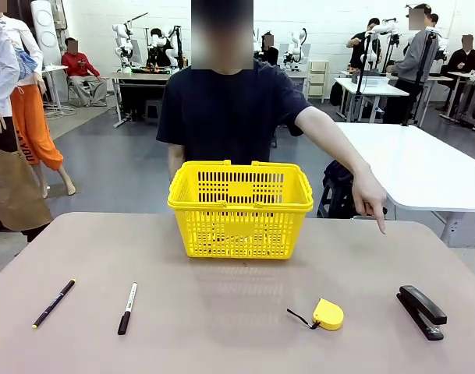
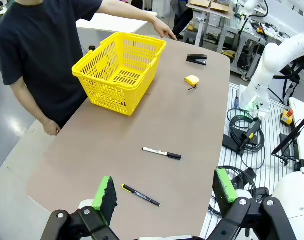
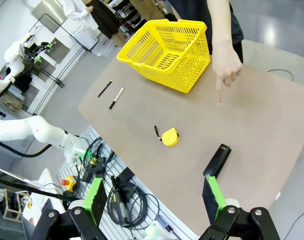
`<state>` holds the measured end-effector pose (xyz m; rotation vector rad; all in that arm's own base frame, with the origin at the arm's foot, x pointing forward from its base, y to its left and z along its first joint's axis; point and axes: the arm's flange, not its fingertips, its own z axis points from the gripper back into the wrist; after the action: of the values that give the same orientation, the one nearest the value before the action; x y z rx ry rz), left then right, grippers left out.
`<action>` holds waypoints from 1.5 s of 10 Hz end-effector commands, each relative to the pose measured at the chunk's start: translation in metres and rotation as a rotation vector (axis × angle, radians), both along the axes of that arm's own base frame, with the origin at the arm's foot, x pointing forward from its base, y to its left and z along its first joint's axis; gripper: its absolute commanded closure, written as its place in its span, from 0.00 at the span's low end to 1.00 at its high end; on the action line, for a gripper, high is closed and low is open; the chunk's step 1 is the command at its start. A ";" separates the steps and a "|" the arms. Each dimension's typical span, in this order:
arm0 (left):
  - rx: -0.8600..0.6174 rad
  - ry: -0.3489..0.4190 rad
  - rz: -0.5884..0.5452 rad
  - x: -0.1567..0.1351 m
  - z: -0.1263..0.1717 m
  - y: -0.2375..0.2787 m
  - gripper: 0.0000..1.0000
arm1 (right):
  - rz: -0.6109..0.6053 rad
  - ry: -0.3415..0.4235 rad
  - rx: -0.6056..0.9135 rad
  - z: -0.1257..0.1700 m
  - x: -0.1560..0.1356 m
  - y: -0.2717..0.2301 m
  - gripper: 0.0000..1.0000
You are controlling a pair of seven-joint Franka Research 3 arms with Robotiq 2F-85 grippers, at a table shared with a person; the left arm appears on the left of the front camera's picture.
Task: Place the items the person wants into the basket.
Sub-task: Pick up the item the person points to and place it in the Market Basket.
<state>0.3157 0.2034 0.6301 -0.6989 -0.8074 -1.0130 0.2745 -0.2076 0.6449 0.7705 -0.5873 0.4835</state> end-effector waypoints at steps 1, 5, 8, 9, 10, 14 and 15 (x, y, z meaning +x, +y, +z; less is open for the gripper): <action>-0.013 -0.023 -0.014 0.001 0.002 0.002 0.00 | 0.000 0.000 0.000 0.000 0.000 0.000 0.00; -0.013 -0.023 -0.014 0.001 0.002 0.002 0.00 | -0.145 0.468 -0.434 0.005 0.045 0.121 0.00; -0.013 -0.023 -0.014 0.001 0.002 0.002 0.00 | -0.500 0.645 -0.528 -0.052 0.088 0.211 0.00; -0.013 -0.023 -0.014 0.001 0.002 0.002 0.00 | -0.537 0.663 -0.561 -0.082 0.105 0.231 0.00; -0.013 -0.023 -0.014 0.001 0.002 0.002 0.00 | -0.578 0.638 -0.608 -0.111 0.126 0.244 0.00; -0.013 -0.023 -0.014 0.001 0.002 0.002 0.00 | -0.626 0.521 -0.749 -0.178 0.158 0.235 0.00; -0.013 -0.023 -0.014 0.001 0.002 0.002 0.00 | -0.588 0.530 -0.782 -0.192 0.158 0.230 0.00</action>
<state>0.3160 0.2040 0.6306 -0.6974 -0.8055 -1.0128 0.4341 0.0247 0.4614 -0.0228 -0.0762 -0.0908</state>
